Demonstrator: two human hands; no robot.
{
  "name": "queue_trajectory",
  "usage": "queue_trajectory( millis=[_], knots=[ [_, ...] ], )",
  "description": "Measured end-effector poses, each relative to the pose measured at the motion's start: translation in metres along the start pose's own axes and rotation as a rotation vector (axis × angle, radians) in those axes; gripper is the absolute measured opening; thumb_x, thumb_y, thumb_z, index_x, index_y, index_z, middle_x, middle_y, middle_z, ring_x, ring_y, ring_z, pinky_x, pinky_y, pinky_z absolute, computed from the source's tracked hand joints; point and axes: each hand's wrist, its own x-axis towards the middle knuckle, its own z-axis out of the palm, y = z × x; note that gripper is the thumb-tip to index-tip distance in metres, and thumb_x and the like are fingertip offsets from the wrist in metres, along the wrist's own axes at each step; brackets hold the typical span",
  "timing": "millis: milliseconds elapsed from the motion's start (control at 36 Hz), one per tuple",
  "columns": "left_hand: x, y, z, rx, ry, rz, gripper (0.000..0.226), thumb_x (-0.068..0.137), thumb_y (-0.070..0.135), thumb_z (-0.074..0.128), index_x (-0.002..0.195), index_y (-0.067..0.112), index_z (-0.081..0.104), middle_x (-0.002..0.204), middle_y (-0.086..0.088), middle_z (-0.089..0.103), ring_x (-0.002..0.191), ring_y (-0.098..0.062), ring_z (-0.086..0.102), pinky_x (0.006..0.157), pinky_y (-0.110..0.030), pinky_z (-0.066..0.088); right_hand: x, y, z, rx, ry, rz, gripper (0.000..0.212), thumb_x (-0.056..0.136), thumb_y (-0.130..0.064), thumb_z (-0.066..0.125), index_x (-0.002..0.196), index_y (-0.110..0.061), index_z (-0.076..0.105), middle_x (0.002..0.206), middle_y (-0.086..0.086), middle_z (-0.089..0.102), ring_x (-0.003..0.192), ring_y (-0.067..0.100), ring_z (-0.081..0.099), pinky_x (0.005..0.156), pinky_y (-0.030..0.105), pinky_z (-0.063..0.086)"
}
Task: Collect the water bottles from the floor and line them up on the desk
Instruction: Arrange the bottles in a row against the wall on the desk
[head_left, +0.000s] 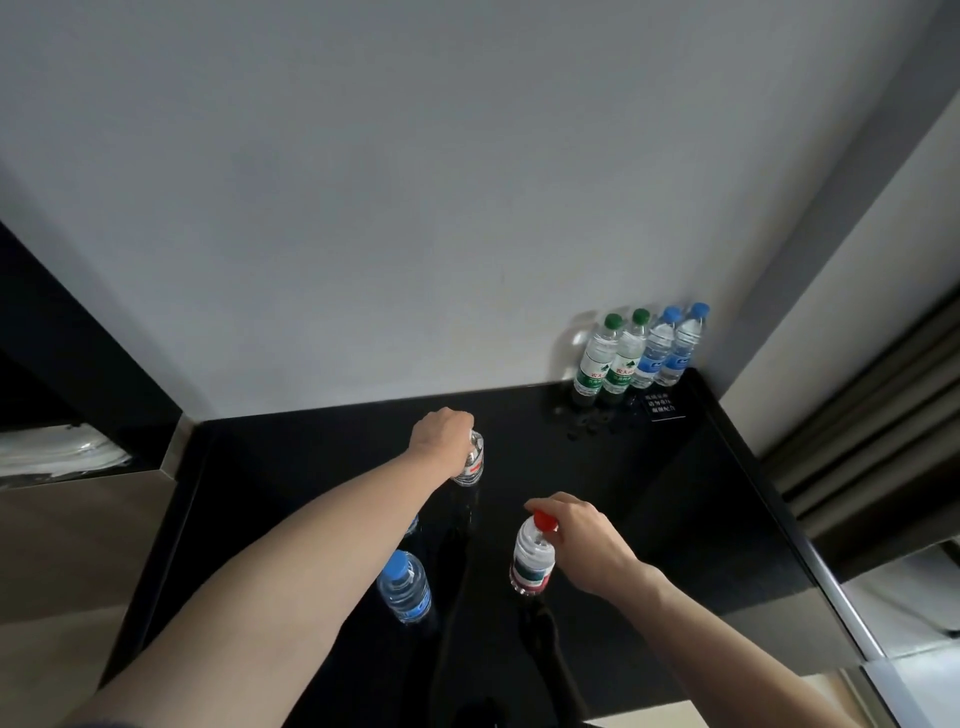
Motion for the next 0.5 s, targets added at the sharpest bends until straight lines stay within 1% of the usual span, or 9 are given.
queue_trajectory(
  millis=[111, 222, 361, 417, 500],
  knots=[
    [-0.007, -0.001, 0.003, 0.022, 0.018, 0.040, 0.022, 0.092, 0.025, 0.069, 0.111, 0.018, 0.063, 0.104, -0.005, 0.069, 0.091, -0.026, 0.067, 0.069, -0.036, 0.052, 0.000, 0.006, -0.005, -0.021, -0.013, -0.004, 0.051, 0.096, -0.003, 0.052, 0.139, -0.030, 0.054, 0.128, -0.011, 0.056, 0.114, 0.015, 0.060, 0.087, 0.020, 0.048],
    [-0.017, -0.003, 0.006, 0.061, 0.030, 0.060, 0.022, 0.096, 0.036, 0.064, 0.112, 0.020, 0.063, 0.100, -0.004, 0.070, 0.086, -0.024, 0.067, 0.068, -0.035, 0.052, 0.001, 0.009, -0.007, -0.024, -0.028, -0.001, 0.052, 0.097, -0.003, 0.051, 0.142, -0.030, 0.053, 0.131, -0.010, 0.056, 0.118, 0.015, 0.057, 0.088, 0.020, 0.047],
    [-0.032, -0.003, 0.008, 0.072, 0.020, 0.066, 0.025, 0.098, 0.040, 0.059, 0.112, 0.020, 0.063, 0.097, -0.002, 0.069, 0.083, -0.022, 0.066, 0.071, -0.035, 0.054, 0.002, 0.009, -0.009, 0.001, -0.029, 0.008, 0.052, 0.096, -0.003, 0.052, 0.140, -0.029, 0.055, 0.128, -0.009, 0.058, 0.119, 0.014, 0.057, 0.092, 0.022, 0.046],
    [-0.037, -0.002, 0.009, 0.065, 0.019, 0.070, 0.026, 0.098, 0.042, 0.058, 0.112, 0.020, 0.063, 0.096, -0.002, 0.069, 0.082, -0.021, 0.066, 0.069, -0.034, 0.053, 0.003, 0.008, -0.008, 0.024, -0.022, 0.016, 0.054, 0.094, 0.000, 0.051, 0.139, -0.028, 0.056, 0.128, -0.008, 0.059, 0.120, 0.014, 0.056, 0.094, 0.022, 0.045],
    [-0.044, -0.002, 0.010, 0.059, 0.012, 0.071, 0.028, 0.098, 0.043, 0.057, 0.113, 0.021, 0.063, 0.097, -0.002, 0.069, 0.082, -0.020, 0.065, 0.068, -0.033, 0.050, 0.002, 0.005, -0.007, 0.042, -0.029, 0.017, 0.057, 0.090, 0.004, 0.048, 0.136, -0.028, 0.059, 0.129, -0.009, 0.058, 0.121, 0.012, 0.055, 0.092, 0.018, 0.043]
  ],
)
